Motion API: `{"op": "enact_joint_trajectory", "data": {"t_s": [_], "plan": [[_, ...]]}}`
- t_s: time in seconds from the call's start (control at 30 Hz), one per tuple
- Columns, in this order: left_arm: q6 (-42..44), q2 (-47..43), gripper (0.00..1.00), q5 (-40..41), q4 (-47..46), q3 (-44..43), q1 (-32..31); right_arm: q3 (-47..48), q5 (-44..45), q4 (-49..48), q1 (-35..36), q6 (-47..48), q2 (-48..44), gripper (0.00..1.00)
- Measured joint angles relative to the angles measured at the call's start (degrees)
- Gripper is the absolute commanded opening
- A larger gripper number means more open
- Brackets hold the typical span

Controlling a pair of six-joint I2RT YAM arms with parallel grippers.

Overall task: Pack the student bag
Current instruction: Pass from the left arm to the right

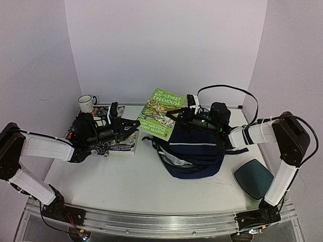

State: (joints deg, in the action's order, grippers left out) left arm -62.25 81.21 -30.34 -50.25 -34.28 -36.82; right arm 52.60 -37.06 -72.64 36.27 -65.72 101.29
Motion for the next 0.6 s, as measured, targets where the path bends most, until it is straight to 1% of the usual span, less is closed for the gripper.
{"op": "enact_joint_trajectory", "data": {"t_s": [0.03, 0.13, 0.2, 0.27, 0.5, 0.6], "plan": [[0.9, 0.0, 0.03, 0.4, 0.6, 0.0, -0.1, -0.2, 0.0, 0.0, 0.0, -0.2, -0.3, 0.22], [3.2, 0.0, 0.15, 1.5, 1.8, 0.0, -0.5, -0.8, 0.0, 0.5, 0.0, -0.7, -1.2, 0.09], [4.1, 0.0, 0.3, 2.1, 2.1, 0.0, -0.7, -0.9, 0.2, 0.8, 0.0, -0.7, -1.6, 0.02], [4.6, 0.0, 0.41, 2.5, 2.5, 0.0, -0.8, -1.0, 0.4, 1.0, 0.0, -0.8, -1.6, 0.0], [3.3, 0.0, 0.73, 7.2, 3.3, 0.4, -0.6, -1.9, 2.4, 2.2, 0.1, -1.4, -1.7, 0.0], [2.1, 0.0, 0.82, 9.5, 3.3, 1.6, -1.2, -2.3, 4.4, 2.4, 0.2, -2.4, -1.7, 0.0]]}}
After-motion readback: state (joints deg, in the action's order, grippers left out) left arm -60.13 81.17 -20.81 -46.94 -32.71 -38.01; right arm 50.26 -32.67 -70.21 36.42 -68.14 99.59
